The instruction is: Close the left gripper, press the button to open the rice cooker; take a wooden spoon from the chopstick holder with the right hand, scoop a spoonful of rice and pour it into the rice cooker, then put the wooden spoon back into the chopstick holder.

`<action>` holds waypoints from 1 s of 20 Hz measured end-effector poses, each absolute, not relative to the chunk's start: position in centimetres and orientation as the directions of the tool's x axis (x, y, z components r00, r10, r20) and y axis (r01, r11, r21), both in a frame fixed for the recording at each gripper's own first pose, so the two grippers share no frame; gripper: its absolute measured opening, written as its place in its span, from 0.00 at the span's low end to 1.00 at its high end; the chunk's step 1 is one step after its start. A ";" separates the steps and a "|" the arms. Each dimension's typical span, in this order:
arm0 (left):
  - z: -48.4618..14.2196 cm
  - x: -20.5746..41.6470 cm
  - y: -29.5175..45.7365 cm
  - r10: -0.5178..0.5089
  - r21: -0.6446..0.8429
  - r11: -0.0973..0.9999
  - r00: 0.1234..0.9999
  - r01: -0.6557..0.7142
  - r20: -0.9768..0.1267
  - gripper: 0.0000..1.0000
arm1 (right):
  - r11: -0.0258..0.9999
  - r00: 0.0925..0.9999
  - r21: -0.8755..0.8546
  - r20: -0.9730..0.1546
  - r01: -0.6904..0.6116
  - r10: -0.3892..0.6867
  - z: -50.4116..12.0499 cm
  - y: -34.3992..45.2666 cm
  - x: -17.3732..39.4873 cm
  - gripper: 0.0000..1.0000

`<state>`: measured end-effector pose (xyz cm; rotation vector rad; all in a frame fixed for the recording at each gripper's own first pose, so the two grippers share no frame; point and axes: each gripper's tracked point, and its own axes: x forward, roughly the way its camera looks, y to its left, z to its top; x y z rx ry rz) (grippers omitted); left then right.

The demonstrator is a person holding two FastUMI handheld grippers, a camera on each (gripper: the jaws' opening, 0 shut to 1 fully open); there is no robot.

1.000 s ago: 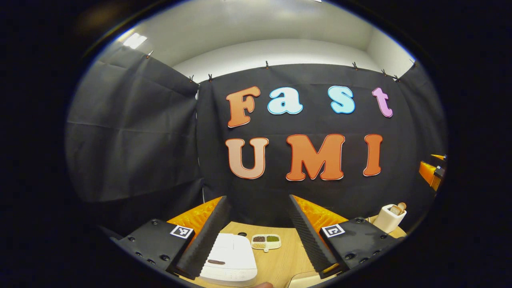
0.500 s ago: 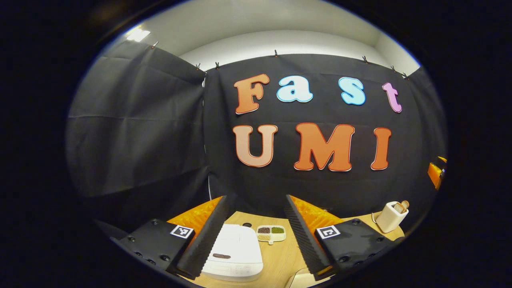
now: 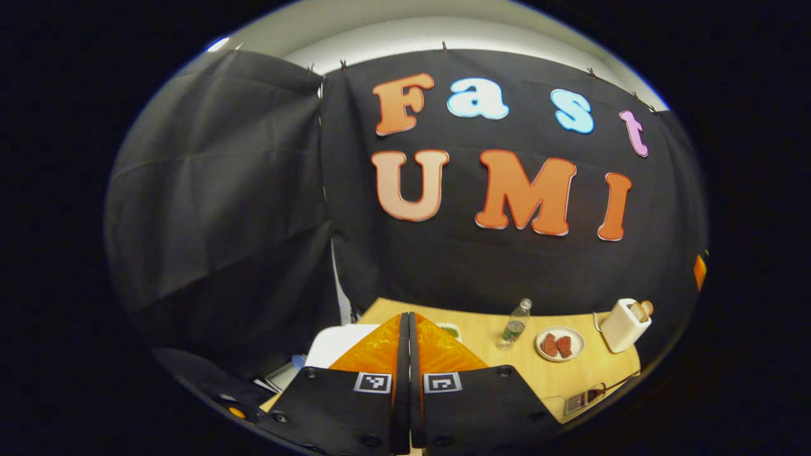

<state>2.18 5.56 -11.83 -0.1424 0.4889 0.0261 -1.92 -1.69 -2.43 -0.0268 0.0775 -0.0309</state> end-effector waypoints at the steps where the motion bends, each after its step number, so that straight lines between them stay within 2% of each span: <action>1: -13.8 2.2 5.9 -0.027 -0.168 0.983 0.843 -0.075 -0.537 0.05 | 0.999 0.996 -0.033 -0.082 0.038 -0.040 -2.6 -1.9 -2.2 0.95; 5: -19.8 2.6 7.7 -0.048 -0.194 0.972 0.700 -0.131 -0.712 0.05 | 0.995 0.992 -0.064 -0.094 0.075 -0.081 -3.2 -2.9 -3.5 0.95; 11: -27.3 2.1 10.7 -0.057 -0.186 0.956 0.478 -0.227 -0.876 0.05 | 0.984 0.976 -0.086 -0.138 0.157 -0.168 -5.0 -5.0 -5.7 0.95; 15: -30.4 1.9 12.1 -0.076 -0.175 0.952 0.360 -0.251 -0.930 0.05 | 0.977 0.963 -0.075 -0.173 0.198 -0.208 -6.0 -5.6 -6.7 0.95; 20: -33.5 2.2 12.4 -0.120 -0.214 0.930 0.304 -0.299 -0.945 0.05 | 0.973 0.954 -0.080 -0.193 0.218 -0.230 -6.8 -5.5 -7.4 0.95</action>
